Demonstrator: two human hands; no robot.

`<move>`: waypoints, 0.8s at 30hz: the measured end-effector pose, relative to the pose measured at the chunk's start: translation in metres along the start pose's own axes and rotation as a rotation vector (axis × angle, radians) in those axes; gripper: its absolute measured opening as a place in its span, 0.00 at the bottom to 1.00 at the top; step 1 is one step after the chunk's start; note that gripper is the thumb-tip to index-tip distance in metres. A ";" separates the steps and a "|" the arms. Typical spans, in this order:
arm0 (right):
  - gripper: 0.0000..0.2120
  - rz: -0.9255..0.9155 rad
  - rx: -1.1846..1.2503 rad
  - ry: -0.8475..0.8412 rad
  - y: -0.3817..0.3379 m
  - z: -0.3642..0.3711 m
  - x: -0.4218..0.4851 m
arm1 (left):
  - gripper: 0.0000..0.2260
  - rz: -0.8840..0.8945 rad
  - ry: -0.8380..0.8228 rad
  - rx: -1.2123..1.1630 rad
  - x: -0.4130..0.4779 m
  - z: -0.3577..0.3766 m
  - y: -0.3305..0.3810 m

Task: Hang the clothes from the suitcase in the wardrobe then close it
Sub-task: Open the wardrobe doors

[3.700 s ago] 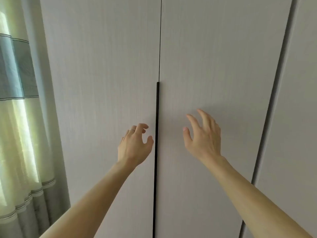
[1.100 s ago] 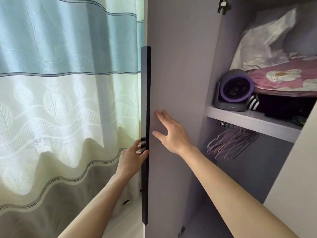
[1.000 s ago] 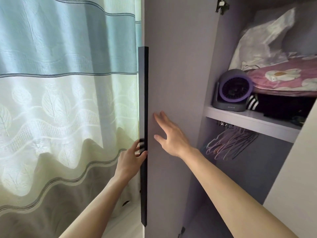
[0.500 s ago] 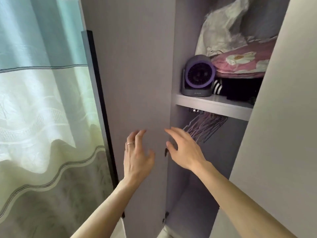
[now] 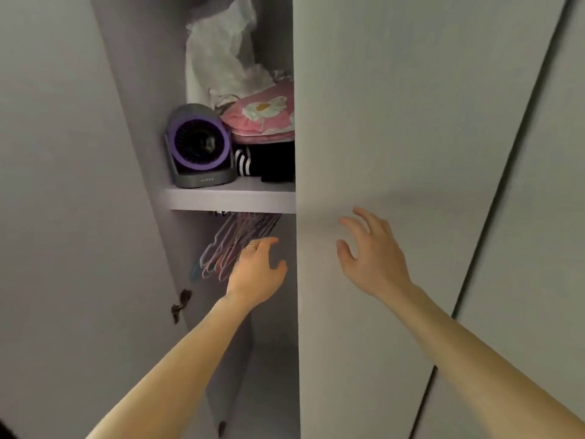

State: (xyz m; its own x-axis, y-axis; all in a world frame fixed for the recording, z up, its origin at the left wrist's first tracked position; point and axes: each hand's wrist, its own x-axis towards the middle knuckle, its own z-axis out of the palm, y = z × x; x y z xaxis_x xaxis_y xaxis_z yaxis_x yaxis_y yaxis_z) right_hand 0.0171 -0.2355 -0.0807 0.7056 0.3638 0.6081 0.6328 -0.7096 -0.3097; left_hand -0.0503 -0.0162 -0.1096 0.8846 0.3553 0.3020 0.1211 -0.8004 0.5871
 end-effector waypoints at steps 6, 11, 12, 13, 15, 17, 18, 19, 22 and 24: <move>0.36 0.209 -0.170 0.067 0.034 -0.004 0.024 | 0.29 0.061 -0.131 -0.164 0.054 0.032 0.021; 0.40 0.346 -0.187 0.035 0.036 0.020 0.039 | 0.24 0.069 -0.226 -0.351 0.079 0.047 0.014; 0.41 0.356 -0.199 0.046 0.036 0.025 0.040 | 0.23 0.071 -0.260 -0.376 0.083 0.049 0.010; 0.41 0.364 -0.216 0.059 0.037 0.031 0.039 | 0.23 0.077 -0.299 -0.395 0.088 0.050 0.004; 0.44 0.367 -0.233 0.083 0.040 0.039 0.039 | 0.20 0.095 -0.345 -0.395 0.095 0.053 -0.006; 0.47 0.354 -0.249 0.088 0.044 0.041 0.038 | 0.15 0.111 -0.327 -0.393 0.098 0.056 -0.012; 0.47 0.352 -0.259 0.081 0.046 0.041 0.038 | 0.13 0.120 -0.306 -0.390 0.100 0.056 -0.013; 0.48 0.353 -0.267 0.077 0.048 0.041 0.038 | 0.12 0.130 -0.290 -0.384 0.101 0.056 -0.015; 0.49 0.356 -0.295 0.074 0.051 0.041 0.038 | 0.12 0.148 -0.269 -0.394 0.104 0.060 -0.018; 0.49 0.357 -0.312 0.077 0.051 0.041 0.039 | 0.11 0.144 -0.266 -0.403 0.103 0.061 -0.019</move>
State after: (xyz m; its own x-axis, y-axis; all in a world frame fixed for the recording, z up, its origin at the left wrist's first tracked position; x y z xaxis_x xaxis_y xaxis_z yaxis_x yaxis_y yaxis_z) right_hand 0.0898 -0.2329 -0.1028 0.8282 0.0272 0.5597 0.2212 -0.9336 -0.2820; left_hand 0.0658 0.0060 -0.1351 0.9701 0.0771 0.2301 -0.1479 -0.5638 0.8126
